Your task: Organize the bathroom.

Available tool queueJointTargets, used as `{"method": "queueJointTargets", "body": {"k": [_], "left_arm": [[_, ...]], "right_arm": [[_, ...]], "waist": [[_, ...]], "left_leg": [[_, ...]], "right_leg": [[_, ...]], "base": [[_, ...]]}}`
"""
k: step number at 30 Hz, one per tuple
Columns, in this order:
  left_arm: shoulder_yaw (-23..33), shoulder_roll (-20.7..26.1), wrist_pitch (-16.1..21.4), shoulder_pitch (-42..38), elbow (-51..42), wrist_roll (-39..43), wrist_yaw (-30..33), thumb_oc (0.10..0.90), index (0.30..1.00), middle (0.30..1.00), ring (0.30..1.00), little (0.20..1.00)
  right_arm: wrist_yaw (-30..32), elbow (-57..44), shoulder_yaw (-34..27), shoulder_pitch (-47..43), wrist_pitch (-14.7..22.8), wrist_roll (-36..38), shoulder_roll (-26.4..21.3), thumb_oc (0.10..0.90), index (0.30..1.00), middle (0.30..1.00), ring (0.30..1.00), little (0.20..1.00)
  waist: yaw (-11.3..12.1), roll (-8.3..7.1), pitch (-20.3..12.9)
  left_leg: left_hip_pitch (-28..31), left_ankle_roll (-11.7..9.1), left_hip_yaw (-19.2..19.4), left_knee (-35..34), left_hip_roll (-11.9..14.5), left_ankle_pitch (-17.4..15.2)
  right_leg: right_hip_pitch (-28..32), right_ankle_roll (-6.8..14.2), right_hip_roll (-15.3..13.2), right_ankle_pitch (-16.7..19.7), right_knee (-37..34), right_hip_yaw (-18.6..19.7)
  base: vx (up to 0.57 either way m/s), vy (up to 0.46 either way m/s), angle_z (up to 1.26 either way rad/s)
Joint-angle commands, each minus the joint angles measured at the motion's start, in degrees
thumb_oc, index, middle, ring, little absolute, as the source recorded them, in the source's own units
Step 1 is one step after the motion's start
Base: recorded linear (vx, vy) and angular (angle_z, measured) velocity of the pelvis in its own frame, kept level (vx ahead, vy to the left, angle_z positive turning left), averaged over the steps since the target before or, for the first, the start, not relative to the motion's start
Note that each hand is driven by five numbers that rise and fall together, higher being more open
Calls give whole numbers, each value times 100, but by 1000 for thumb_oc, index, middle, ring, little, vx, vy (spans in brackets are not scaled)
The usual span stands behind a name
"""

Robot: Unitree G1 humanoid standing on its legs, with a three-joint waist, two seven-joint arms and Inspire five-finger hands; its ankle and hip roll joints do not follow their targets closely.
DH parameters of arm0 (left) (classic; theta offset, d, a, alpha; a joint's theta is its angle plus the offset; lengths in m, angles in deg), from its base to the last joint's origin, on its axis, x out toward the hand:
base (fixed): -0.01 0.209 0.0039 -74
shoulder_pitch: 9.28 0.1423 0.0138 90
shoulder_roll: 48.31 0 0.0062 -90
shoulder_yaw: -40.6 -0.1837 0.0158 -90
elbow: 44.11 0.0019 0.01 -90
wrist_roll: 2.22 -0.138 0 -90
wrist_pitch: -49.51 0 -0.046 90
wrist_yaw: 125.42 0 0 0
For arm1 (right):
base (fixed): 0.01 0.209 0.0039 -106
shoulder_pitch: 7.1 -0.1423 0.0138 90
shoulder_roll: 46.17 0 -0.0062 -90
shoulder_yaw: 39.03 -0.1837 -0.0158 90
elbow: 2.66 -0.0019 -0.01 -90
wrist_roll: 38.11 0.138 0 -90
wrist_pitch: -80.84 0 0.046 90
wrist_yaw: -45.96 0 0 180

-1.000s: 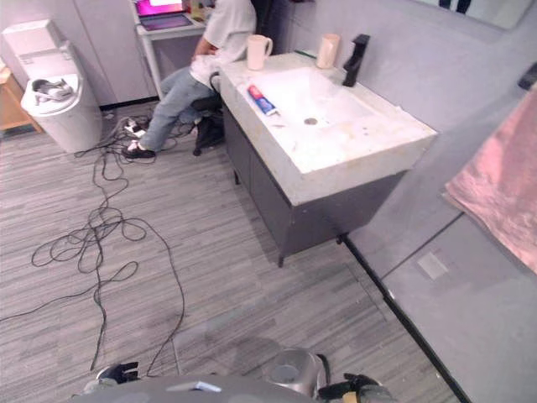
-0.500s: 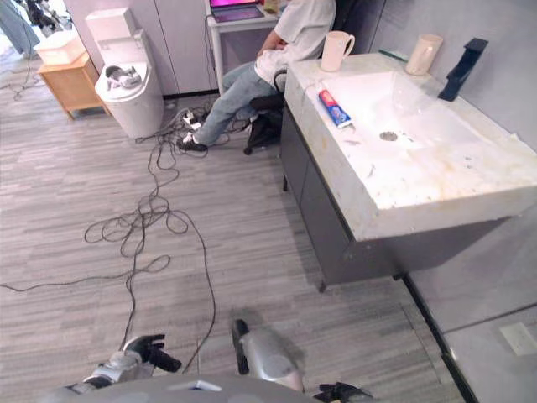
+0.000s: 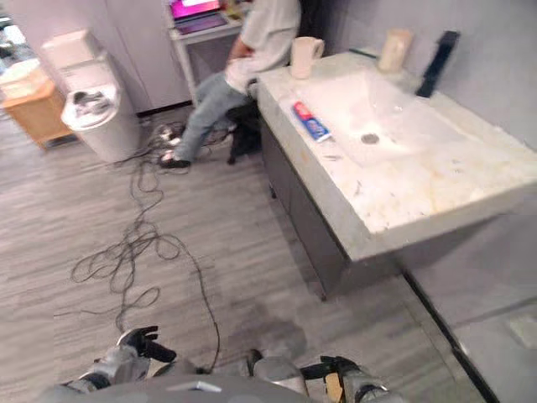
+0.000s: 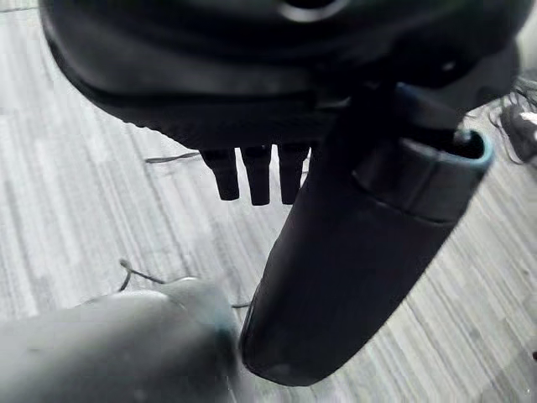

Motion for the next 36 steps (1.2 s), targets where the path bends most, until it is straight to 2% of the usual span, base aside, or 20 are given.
{"method": "queueJointTargets", "body": {"k": [1, 3, 5, 7, 10, 11, 12, 13, 14, 15, 16, 17, 19, 20, 23, 26, 28, 31, 32, 36], "left_arm": [[56, 328, 305, 72, -51, 23, 107, 800, 900, 900, 900, 900], [80, 357, 299, 112, -70, -64, 61, 800, 900, 900, 900, 900], [112, 392, 337, 81, 0, -226, -51, 800, 900, 900, 900, 900], [-17, 396, 267, 26, -11, -240, -125, 800, 900, 900, 900, 900], [-157, 397, 258, 2, -30, -302, -221, 800, 900, 900, 900, 900], [-329, 385, 295, -16, -28, -285, -240, 800, 900, 900, 900, 900], [-345, 382, 294, -19, -27, -270, -231, 800, 900, 900, 900, 900], [-397, 398, 255, -82, 4, -270, -177, 800, 900, 900, 900, 900], [-392, 419, 223, -113, 24, -235, -157, 800, 900, 900, 900, 900], [-360, 457, 198, -155, 41, -176, -160, 800, 900, 900, 900, 900], [-302, 493, 203, -219, 50, -126, -107, 800, 900, 900, 900, 900], [-298, 494, 207, -226, 50, -131, -94, 800, 900, 900, 900, 900], [-288, 494, 236, -256, 22, -186, -26, 800, 900, 900, 900, 900], [-240, 437, 276, -230, -20, -200, 147, 800, 900, 900, 900, 900], [-246, 417, 323, -259, -29, -250, 303, 800, 900, 900, 900, 900], [-223, 397, 288, -290, -40, -322, 215, 800, 900, 900, 900, 900], [-261, 324, 248, -307, -50, -479, 106, 800, 900, 900, 900, 900], [-302, 245, 249, -333, -99, -323, 109, 800, 900, 900, 900, 900], [-323, 219, 245, -340, -114, -380, 144, 800, 900, 900, 900, 900], [-441, 187, 274, -327, -132, -471, 240, 800, 900, 900, 900, 900]], "right_arm": [[73, -111, 155, 343, 37, -225, -80, 800, 900, 900, 900, 900], [105, -155, 108, 394, 3, -207, -94, 800, 900, 900, 900, 900], [162, -144, 78, 329, -22, -230, -73, 800, 900, 900, 900, 900], [321, -153, 83, 294, -60, -44, -54, 800, 900, 900, 900, 900], [330, -212, 2, 331, -94, 55, -47, 800, 900, 900, 900, 900], [254, -271, 54, 373, -72, -214, -72, 800, 900, 900, 900, 900], [245, -275, 63, 377, -63, -214, -77, 800, 900, 900, 900, 900], [134, -297, 110, 392, -36, -150, -124, 800, 900, 900, 900, 900], [73, -295, 124, 387, -47, -207, -134, 800, 900, 900, 900, 900], [-17, -278, 160, 370, -65, -374, -126, 800, 900, 900, 900, 900], [-64, -250, 240, 364, -61, -505, -82, 800, 900, 900, 900, 900], [-65, -249, 253, 371, -45, -516, -72, 800, 900, 900, 900, 900], [-63, -314, 315, 454, -5, -416, -29, 800, 900, 900, 900, 900], [-120, -436, 348, 507, -57, -586, -15, 800, 900, 900, 900, 900], [-201, -444, 366, 551, -95, -551, 9, 800, 900, 900, 900, 900], [-128, -354, 346, 548, -78, -241, 39, 800, 900, 900, 900, 900], [-32, -322, 156, 580, -99, -86, 26, 800, 900, 900, 900, 900], [-32, -400, 175, 651, -62, -95, -23, 800, 900, 900, 900, 900], [21, -468, 194, 643, -20, -77, -17, 800, 900, 900, 900, 900], [112, -508, 208, 555, -4, 31, -15, 800, 900, 900, 900, 900]], "waist": [[-2, 8, 47], [23, 61, 29], [50, 126, -43], [51, 221, -74], [23, 224, -78], [-2, 298, -10], [-2, 301, -3], [-27, 360, 124], [-41, 363, 159], [-60, 330, 196], [-128, 245, 208], [-144, 217, 217], [-200, 103, 222], [-196, -94, 211], [-215, -165, 216], [-238, -135, 147], [-328, -67, -4], [-334, -89, -60], [-296, -126, -64], [-206, -203, -56]], "left_leg": [[-459, 360, -316, -519, 267, 913], [-465, 294, -278, -715, 399, 1087], [-306, 213, -60, -706, 528, 1091], [-284, 206, -4, -394, 437, 953], [-204, 380, 55, -252, 199, 714], [114, 597, 150, -282, -24, 465], [145, 614, 167, -287, -45, 444], [348, 723, 237, -175, -163, 244], [418, 750, 272, -128, -204, 173], [516, 763, 337, -83, -270, 83], [673, 743, 441, -138, -326, 20], [723, 739, 465, -152, -348, 1], [906, 723, 599, -249, -427, -95], [1111, 683, 785, -357, -672, -250], [1350, 738, 804, -475, -832, -405], [1416, 736, 661, -371, -839, -456], [1405, 539, 886, 362, -647, -466], [777, 218, 991, 2043, -337, 120], [402, 214, 872, 2588, -331, 246], [-43, 529, 580, 2566, -377, 16]], "right_leg": [[179, 328, 43, -730, 588, -134], [328, 423, -4, -898, 619, -77], [386, 594, -290, -971, 691, -275], [240, 714, -535, -1071, 1103, -460], [-103, 812, -781, -620, 1926, -593], [-936, 737, -1014, 354, 3605, -763], [-1046, 729, -1031, 424, 3764, -760], [-1572, 633, -1100, 600, 4615, -779], [-1701, 607, -1103, 605, 4645, -803], [-1777, 623, -1052, 559, 4377, -873], [-1733, 709, -838, 349, 3538, -1059], [-1696, 726, -817, 314, 3257, -1118], [-1495, 769, -649, -47, 1941, -1464], [-1463, 913, -466, 387, 732, -1996], [-1523, 885, -347, 688, 435, -2005], [-1373, 733, -243, 520, 544, -1817], [-1065, 518, -234, 256, 477, -1753], [-674, 306, -233, 132, 337, -1573], [-563, 254, -245, 113, 317, -1435], [-444, 235, -237, -38, 405, -1079]], "base": [[440, 363, -139], [325, 321, -66], [329, 423, -51], [343, 541, -84], [260, 437, -19], [233, 446, 12], [332, 622, -45], [226, 353, -53], [324, 400, -48], [402, 219, 3], [360, 140, -8], [321, 63, -25], [354, 39, -38], [381, 38, -51], [305, 16, -72], [294, 15, -5], [375, 24, 28], [243, -33, 19], [194, -26, -27], [177, 63, -94]]}}
